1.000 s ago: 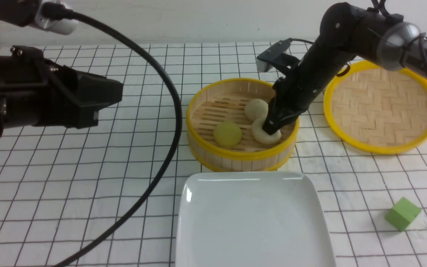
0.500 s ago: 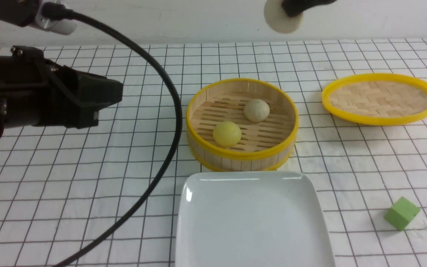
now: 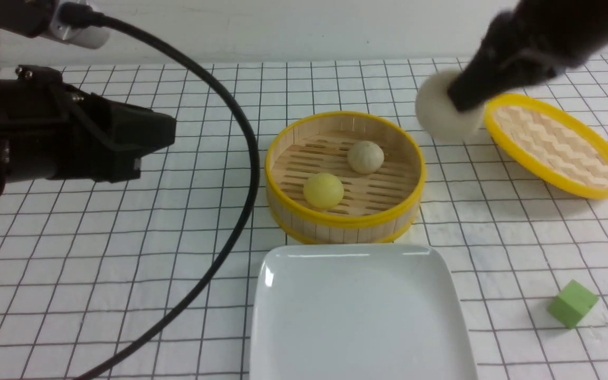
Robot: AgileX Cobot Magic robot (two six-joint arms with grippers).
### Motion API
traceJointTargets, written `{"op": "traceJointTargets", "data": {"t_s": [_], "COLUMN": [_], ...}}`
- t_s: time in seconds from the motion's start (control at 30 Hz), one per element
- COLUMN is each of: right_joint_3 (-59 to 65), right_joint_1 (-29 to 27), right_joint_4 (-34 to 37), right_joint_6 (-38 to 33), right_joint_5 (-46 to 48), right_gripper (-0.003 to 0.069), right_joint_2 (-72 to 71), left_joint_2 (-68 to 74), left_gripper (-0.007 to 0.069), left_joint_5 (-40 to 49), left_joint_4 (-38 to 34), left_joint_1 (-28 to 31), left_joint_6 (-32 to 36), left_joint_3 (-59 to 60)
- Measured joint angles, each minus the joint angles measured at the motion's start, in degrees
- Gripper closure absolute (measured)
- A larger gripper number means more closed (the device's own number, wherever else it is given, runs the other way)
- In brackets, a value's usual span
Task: Put the steamed buns into the plate on the white-black tablecloth.
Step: 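Move the steamed bun from the bamboo steamer onto the white plate with the right gripper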
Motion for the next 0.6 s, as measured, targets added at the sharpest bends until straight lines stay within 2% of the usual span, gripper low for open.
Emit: {"op": "traceJointTargets", "data": {"t_s": [0.13, 0.27, 0.6], "right_joint_3": [11.26, 16.76, 18.61], "right_joint_1": [0.0, 0.0, 0.0], "right_joint_4": [1.68, 2.28, 4.7], "right_joint_6": [-6.19, -11.14, -21.05], "right_joint_5": [-1.67, -6.16, -15.09], "right_gripper": [0.0631, 0.0629, 0.0628], "right_joint_2": [2.19, 5.84, 14.73], "left_joint_2": [0.0, 0.0, 0.0], "left_gripper": [0.0384, 0.0384, 0.0384], "left_joint_5": [0.04, 0.04, 0.11], "left_joint_4": [-0.28, -0.35, -0.49], "left_joint_1": [0.0, 0.0, 0.0], "left_joint_6": [0.0, 0.0, 0.0], "left_joint_3": [0.0, 0.0, 0.0]}}
